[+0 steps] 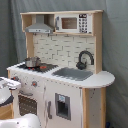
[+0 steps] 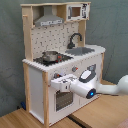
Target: Play with the kitchen
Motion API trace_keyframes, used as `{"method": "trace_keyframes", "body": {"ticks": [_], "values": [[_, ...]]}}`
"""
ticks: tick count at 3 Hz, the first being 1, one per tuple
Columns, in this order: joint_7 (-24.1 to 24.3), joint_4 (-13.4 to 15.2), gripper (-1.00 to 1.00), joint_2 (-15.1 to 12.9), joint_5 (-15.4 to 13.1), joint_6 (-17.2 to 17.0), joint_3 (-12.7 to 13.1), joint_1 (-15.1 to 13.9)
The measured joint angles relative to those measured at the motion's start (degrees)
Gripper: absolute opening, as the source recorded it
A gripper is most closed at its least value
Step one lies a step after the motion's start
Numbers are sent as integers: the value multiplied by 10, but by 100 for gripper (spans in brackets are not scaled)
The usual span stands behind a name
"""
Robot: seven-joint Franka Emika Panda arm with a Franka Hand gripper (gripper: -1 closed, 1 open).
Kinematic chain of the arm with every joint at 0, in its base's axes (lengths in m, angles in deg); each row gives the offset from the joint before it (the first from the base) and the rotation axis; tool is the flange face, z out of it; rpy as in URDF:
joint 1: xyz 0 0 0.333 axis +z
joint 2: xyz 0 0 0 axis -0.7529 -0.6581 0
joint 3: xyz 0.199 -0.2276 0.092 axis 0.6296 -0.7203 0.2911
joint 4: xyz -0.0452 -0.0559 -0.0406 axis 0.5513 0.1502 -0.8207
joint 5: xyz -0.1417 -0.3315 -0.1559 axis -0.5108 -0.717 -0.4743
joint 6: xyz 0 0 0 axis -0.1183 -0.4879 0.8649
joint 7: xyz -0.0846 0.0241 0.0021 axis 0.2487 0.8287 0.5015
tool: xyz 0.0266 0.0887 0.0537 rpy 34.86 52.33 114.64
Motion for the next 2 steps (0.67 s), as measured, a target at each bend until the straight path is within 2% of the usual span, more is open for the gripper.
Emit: {"method": "trace_keyframes", "body": {"ticks": [1, 2], "values": [[0, 0, 100, 0, 0, 1, 1, 0], [-2, 0, 100, -5, 0, 20, 1, 4]]}}
